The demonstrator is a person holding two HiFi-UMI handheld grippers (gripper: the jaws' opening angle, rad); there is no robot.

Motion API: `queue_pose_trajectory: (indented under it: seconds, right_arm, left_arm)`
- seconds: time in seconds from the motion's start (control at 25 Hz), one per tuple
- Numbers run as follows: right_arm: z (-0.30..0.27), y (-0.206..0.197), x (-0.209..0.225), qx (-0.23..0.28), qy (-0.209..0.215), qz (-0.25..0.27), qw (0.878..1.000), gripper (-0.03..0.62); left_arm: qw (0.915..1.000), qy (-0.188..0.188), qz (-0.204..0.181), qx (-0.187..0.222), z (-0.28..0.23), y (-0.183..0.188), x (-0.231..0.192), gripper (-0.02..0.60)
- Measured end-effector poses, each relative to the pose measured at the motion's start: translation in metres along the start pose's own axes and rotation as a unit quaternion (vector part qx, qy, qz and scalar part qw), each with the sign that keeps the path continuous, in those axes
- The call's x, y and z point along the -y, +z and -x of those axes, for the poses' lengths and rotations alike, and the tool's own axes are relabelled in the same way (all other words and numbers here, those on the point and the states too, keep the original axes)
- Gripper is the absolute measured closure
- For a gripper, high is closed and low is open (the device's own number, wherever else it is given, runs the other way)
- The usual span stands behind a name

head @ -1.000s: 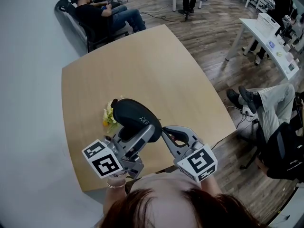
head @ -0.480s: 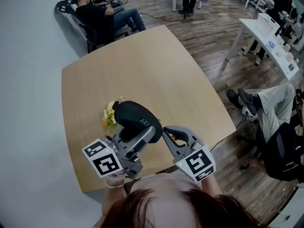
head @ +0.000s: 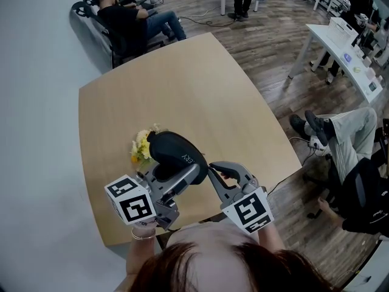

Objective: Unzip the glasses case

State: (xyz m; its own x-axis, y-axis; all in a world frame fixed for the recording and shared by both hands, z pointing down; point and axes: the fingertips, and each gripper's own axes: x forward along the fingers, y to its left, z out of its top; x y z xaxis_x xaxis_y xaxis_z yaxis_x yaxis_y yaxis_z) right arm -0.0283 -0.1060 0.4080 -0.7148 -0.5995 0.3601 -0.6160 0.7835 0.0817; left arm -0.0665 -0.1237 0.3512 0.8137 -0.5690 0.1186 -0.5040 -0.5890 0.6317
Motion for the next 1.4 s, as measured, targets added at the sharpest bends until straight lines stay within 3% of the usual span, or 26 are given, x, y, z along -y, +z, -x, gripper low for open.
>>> queue_pose_trajectory:
  seconds: [0.84, 1.4]
  right_arm:
    - [0.001, -0.01, 0.004, -0.026, -0.021, 0.039, 0.999, 0.576]
    - [0.002, -0.024, 0.009, -0.058, -0.049, 0.088, 0.993, 0.576]
  left_arm:
    - [0.9952, 0.002, -0.043, -0.088, -0.006, -0.015, 0.003, 0.356]
    - [0.979, 0.003, -0.092, -0.182, -0.01, -0.039, 0.002, 0.359]
